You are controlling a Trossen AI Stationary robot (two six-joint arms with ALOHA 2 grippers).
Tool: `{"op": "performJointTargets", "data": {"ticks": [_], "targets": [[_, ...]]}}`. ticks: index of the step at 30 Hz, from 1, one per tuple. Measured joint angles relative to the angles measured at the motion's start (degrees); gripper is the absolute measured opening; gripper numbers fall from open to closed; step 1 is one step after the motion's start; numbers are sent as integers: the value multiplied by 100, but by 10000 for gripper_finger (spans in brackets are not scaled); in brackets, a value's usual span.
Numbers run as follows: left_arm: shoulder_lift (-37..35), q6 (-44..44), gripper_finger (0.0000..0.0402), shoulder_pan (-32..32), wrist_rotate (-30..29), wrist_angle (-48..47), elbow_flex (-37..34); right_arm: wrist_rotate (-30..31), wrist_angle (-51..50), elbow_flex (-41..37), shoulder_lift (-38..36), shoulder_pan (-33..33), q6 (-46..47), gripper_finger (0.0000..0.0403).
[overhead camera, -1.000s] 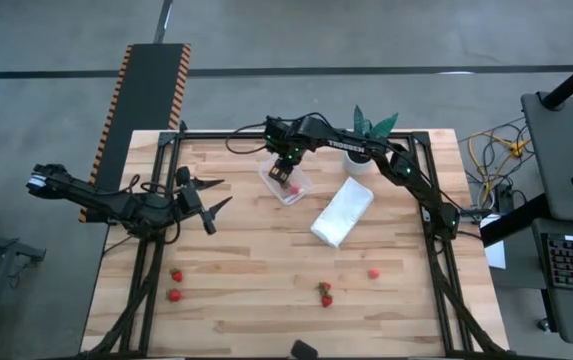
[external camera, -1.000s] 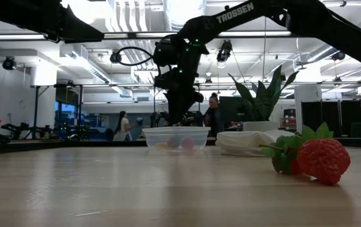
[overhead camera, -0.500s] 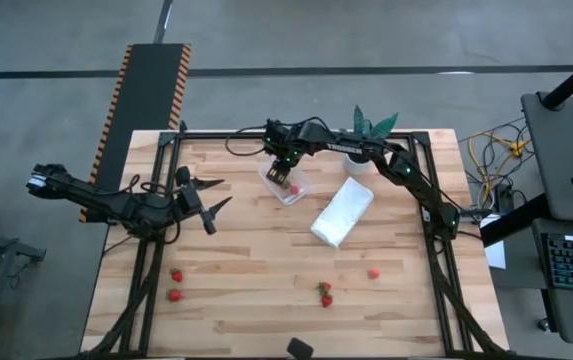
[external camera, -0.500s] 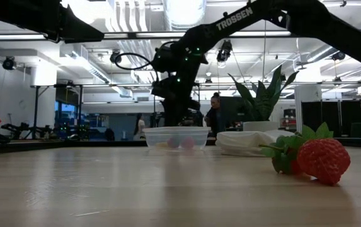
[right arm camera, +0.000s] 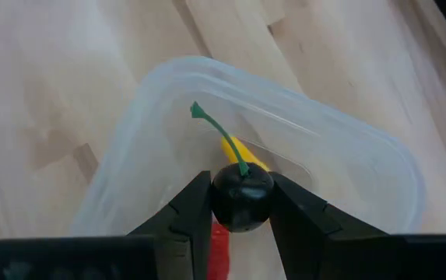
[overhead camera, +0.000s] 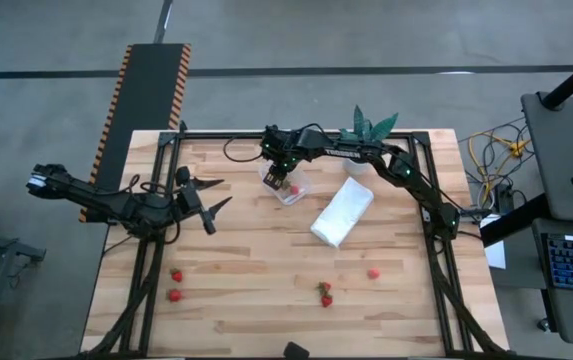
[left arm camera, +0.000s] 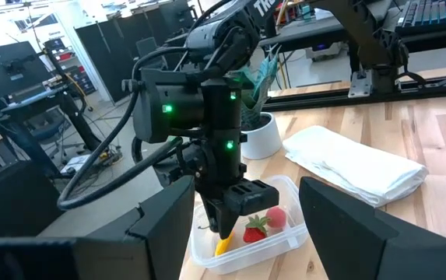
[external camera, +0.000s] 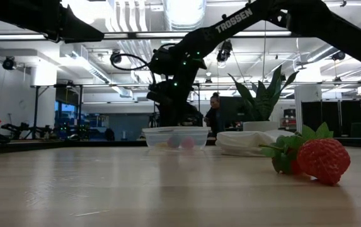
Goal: Pick and placing Produce into tupperware
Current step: Put the cherry into the transparent bin, then put the apricot into the transparent bin
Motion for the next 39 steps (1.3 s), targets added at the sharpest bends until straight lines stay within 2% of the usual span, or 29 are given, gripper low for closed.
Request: {"op": "performJointTargets", "data": {"ticks": [5,22,33,39], "targets": [[0,0,219,0,-1,-2,0,74,-39,-111,0,4,16,113],[0,-2,219,0,1,0,2,91,-24,-145,-26,4,-6,197],[7,-5,219,-1,2,-2,4,91,-278,-162,-396,83,-72,201],[11,-37,219,-1,1,-1,4,124,-248,-520,-769,300,-91,200]]}}
